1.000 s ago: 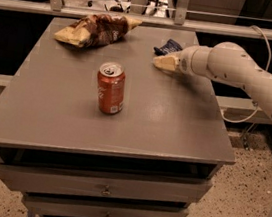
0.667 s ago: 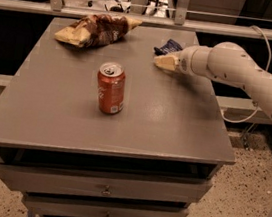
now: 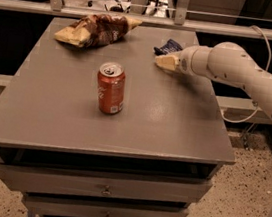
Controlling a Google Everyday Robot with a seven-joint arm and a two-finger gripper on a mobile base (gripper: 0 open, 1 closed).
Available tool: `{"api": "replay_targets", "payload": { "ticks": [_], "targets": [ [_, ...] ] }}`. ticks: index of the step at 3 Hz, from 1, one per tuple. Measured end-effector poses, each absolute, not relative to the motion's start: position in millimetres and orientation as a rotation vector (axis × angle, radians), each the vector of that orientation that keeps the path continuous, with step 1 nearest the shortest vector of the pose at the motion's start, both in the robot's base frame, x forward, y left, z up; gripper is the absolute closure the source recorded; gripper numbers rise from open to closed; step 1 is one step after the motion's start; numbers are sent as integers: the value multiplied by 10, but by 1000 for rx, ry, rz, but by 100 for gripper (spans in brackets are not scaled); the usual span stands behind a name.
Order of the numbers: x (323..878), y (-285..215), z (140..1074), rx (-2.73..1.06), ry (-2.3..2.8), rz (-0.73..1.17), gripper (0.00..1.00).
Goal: Move rxbar blueberry near coke can
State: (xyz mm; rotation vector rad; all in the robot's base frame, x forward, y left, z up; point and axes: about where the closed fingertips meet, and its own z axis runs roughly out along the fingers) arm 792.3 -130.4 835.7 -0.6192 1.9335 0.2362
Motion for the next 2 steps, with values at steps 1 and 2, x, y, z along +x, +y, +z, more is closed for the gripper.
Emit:
{"api": "replay_targets", "payload": {
  "ticks": [1, 2],
  "targets": [
    [7923, -1304, 8357, -619, 1933, 236, 100],
    [7923, -1304, 8358, -619, 1933, 236, 84]
  ]
}}
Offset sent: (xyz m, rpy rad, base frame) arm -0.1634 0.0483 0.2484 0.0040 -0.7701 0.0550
